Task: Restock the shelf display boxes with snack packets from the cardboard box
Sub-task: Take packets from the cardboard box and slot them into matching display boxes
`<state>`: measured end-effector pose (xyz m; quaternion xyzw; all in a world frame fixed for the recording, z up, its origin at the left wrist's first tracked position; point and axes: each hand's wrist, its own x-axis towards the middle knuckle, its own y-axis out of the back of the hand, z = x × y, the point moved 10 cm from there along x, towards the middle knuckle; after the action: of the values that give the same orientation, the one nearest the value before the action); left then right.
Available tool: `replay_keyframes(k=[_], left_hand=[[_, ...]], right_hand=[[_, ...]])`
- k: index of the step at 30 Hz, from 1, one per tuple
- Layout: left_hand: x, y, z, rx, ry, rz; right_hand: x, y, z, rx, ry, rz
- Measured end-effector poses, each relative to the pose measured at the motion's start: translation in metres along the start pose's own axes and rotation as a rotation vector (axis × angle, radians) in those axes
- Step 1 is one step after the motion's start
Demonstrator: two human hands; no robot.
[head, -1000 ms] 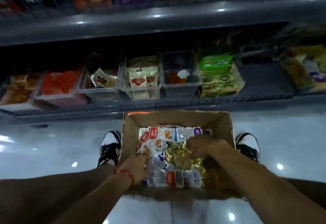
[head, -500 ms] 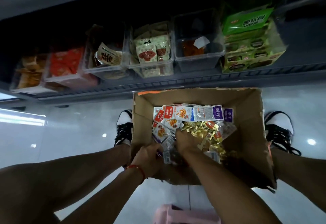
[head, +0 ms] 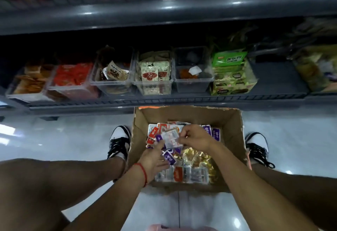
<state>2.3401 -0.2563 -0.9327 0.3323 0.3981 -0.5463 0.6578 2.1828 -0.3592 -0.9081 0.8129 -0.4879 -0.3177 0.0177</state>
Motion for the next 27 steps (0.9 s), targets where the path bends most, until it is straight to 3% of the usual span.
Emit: replay_keyframes(k=[4,6,8,12,16,20,24,27], left_hand=[[-0.017,-0.035,0.016,-0.473,0.121,-0.229],[-0.022,-0.033,0.028,-0.551,0.095,-0.258],[-0.027,-0.027,0.038,-0.567,0.036,-0.271],[-0.038,-0.027,0.056,-0.395,-0.092,-0.347],[-0.053,-0.043,0.065,-0.257,-0.130,-0.498],[-0.078,-0.062,0.073,-0.063,-0.228,-0.568],[-0.104,-0.075,0.086,0.226,-0.502,-0.540],[-0.116,-0.078,0.092,0.301,-0.590,-0.539]], right_hand=[[-0.048,-0.002,-0.054,-0.269,0.229,-0.045],[-0.067,-0.003,-0.067,-0.331,0.280,-0.053],[-0.083,0.012,-0.070,-0.210,0.266,0.016],[-0.110,0.066,-0.073,0.045,0.246,0.237],[-0.123,0.106,-0.079,0.169,0.230,0.337],[-0.127,0.107,-0.086,0.161,0.225,0.319],[-0.122,0.094,-0.096,0.038,0.259,0.310],[-0.121,0.090,-0.106,-0.094,0.255,0.325]])
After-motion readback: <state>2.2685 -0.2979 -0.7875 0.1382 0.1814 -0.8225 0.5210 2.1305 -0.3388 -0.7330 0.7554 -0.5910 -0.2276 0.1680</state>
